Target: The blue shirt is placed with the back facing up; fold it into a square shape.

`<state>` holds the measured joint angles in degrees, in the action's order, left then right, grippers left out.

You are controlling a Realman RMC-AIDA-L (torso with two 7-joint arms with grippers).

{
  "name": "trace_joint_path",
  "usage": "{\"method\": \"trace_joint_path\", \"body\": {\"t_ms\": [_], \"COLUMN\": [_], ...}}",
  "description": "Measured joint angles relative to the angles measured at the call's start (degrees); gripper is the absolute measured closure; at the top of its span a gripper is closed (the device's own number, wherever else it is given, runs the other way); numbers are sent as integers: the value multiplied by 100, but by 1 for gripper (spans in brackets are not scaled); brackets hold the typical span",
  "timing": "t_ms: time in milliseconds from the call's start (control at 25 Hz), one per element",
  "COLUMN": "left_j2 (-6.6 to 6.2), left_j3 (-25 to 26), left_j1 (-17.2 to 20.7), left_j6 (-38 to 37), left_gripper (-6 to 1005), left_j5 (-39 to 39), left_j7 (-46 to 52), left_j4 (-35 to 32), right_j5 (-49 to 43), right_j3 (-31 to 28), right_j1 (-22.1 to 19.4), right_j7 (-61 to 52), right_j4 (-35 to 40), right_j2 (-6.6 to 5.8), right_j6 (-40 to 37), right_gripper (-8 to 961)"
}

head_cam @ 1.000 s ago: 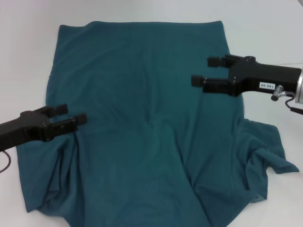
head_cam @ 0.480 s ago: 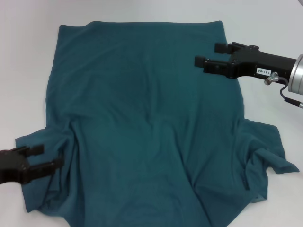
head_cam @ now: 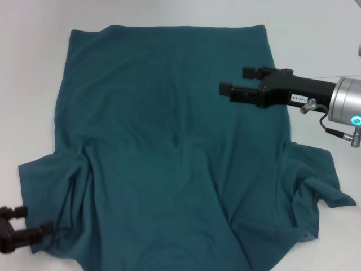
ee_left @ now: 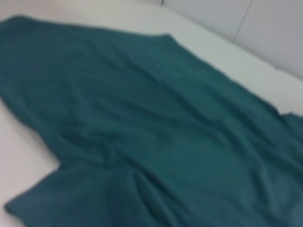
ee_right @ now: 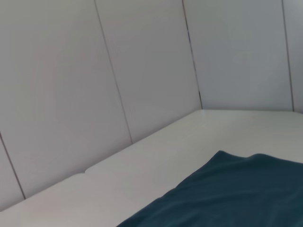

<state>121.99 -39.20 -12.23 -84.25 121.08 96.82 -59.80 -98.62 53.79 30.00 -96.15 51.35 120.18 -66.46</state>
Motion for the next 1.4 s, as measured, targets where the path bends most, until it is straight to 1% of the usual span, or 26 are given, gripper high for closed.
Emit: {"method": "trace_joint_path", "body": {"t_ms": [160, 240, 320, 800, 1080, 1400], "left_j2": [109, 165, 193, 208, 206, 208], "left_j3": [0, -2, -14, -72, -291, -472], "left_j1": [-27, -23, -3, 41, 68, 23], "left_j6": [60, 70, 91, 23, -5, 35], "left_gripper": [141, 141, 141, 140, 141, 140], "left_j5": [528, 681, 747, 786, 830, 1191], "left_j7": [-6, -16, -18, -31, -39, -10], "left_j4": [-41, -97, -141, -315, -382, -489], "right_j5": [16, 23, 23, 28, 20, 17], "right_j3": [96, 100, 108, 169, 189, 285], "right_j1": [-8, 4, 10, 4, -18, -18], "right_j7": [0, 0, 0, 0, -2, -11], "right_j4": [-64, -125, -152, -299, -306, -329], "right_j2": [1, 1, 0, -3, -4, -3], "right_j6": [62, 64, 65, 61, 34, 58], "right_gripper": [36, 36, 36, 37, 37, 36]}}
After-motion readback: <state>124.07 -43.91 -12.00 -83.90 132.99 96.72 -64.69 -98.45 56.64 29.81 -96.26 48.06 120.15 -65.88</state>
